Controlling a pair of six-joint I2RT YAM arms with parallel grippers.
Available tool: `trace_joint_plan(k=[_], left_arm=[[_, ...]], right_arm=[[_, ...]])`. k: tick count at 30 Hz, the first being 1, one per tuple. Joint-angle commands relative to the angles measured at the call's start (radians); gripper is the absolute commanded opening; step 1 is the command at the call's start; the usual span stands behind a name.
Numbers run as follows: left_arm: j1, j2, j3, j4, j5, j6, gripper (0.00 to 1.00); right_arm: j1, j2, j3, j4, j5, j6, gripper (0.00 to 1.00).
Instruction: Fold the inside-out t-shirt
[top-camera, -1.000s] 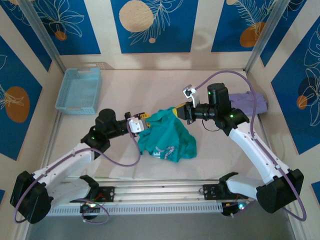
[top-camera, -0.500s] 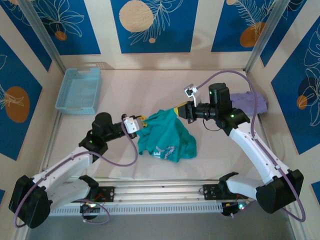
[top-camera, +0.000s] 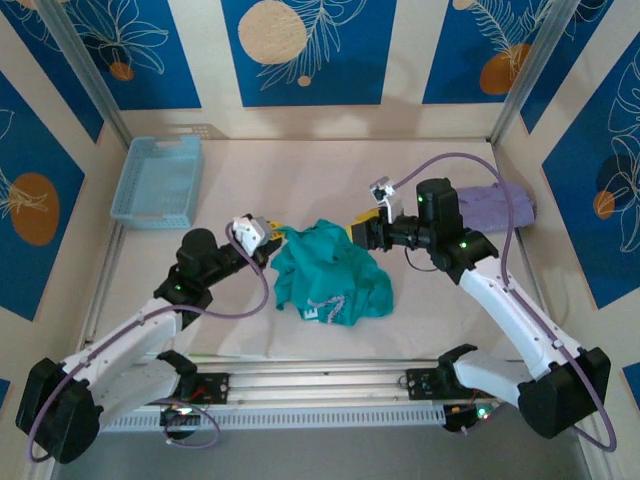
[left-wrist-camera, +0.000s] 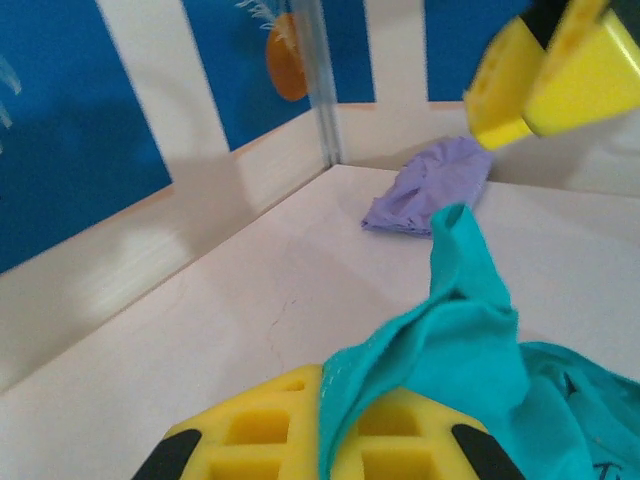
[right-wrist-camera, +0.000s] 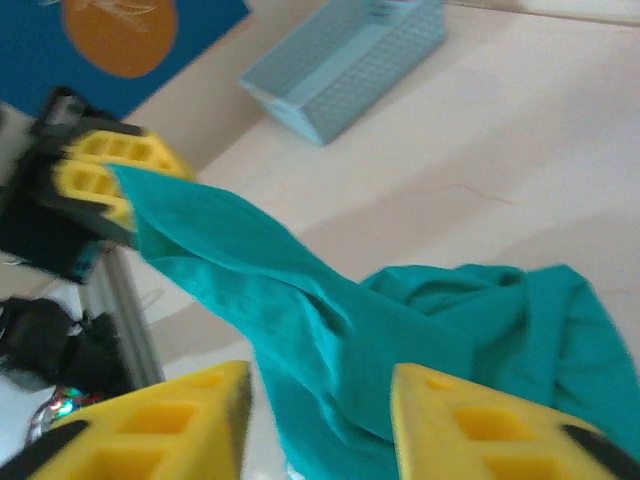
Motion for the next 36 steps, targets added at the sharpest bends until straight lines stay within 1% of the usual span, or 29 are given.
trace_joint_plan(k=[1,2,5,7,11,14,19,21,23,24,25,26,28,30,31,33,34,36], left_arm=[[0.014,-0.053,0.042,-0.032,-0.104,-0.129,0.0],[0.014,-0.066,0.036,-0.037,-0.119,-0.142,0.0],[0.014,-0.106,0.017,-0.045,-0.171,-0.168,0.0],[0.014,-0.125,0.013,-0.063,-0.21,-0.173,0.0],[0.013,-0.149,0.013,-0.105,-0.277,-0.185,0.0],[0.014,-0.156,0.015,-0.113,-0.301,-0.204,0.0],[0.014,-0.152,0.013,-0.11,-0.305,-0.243,0.0],[0.013,-0.146,0.017,-0.114,-0.3,-0.252,0.0],[0.014,-0.141,0.021,-0.119,-0.298,-0.259,0.0],[0.013,-0.142,0.021,-0.119,-0.297,-0.262,0.0],[0.013,-0.143,0.023,-0.121,-0.297,-0.266,0.0],[0.014,-0.143,0.025,-0.122,-0.299,-0.271,0.0],[0.013,-0.144,0.039,-0.138,-0.314,-0.291,0.0],[0.015,-0.144,0.076,-0.19,-0.353,-0.329,0.0],[0.016,-0.144,0.104,-0.235,-0.382,-0.355,0.0],[0.022,-0.149,0.172,-0.326,-0.439,-0.404,0.0],[0.03,-0.153,0.211,-0.373,-0.456,-0.428,0.0],[0.043,-0.159,0.287,-0.45,-0.456,-0.455,0.0]], right_arm=[[-0.02,-0.012,-0.039,-0.018,0.309,0.142,0.48],[-0.036,0.009,-0.042,-0.032,0.369,0.169,0.49],[-0.056,0.136,-0.02,-0.087,0.458,0.191,0.52],[-0.055,0.23,-0.003,-0.099,0.461,0.184,0.55],[-0.022,0.405,0.044,-0.13,0.478,0.178,0.56],[0.005,0.521,0.087,-0.166,0.511,0.174,0.56],[0.028,0.693,0.187,-0.203,0.518,0.168,0.55],[0.032,0.752,0.23,-0.222,0.514,0.164,0.51],[0.032,0.802,0.263,-0.237,0.518,0.157,0.45],[0.03,0.817,0.275,-0.24,0.519,0.153,0.41],[0.03,0.829,0.285,-0.24,0.518,0.147,0.33],[0.028,0.831,0.292,-0.237,0.513,0.142,0.25],[0.024,0.805,0.295,-0.229,0.513,0.131,0.11],[0.019,0.728,0.286,-0.225,0.535,0.117,0.02],[0.012,0.671,0.279,-0.223,0.548,0.11,0.0],[-0.015,0.545,0.262,-0.216,0.552,0.104,0.0],[-0.04,0.475,0.253,-0.213,0.536,0.105,0.0],[-0.089,0.356,0.242,-0.204,0.488,0.117,0.0]])
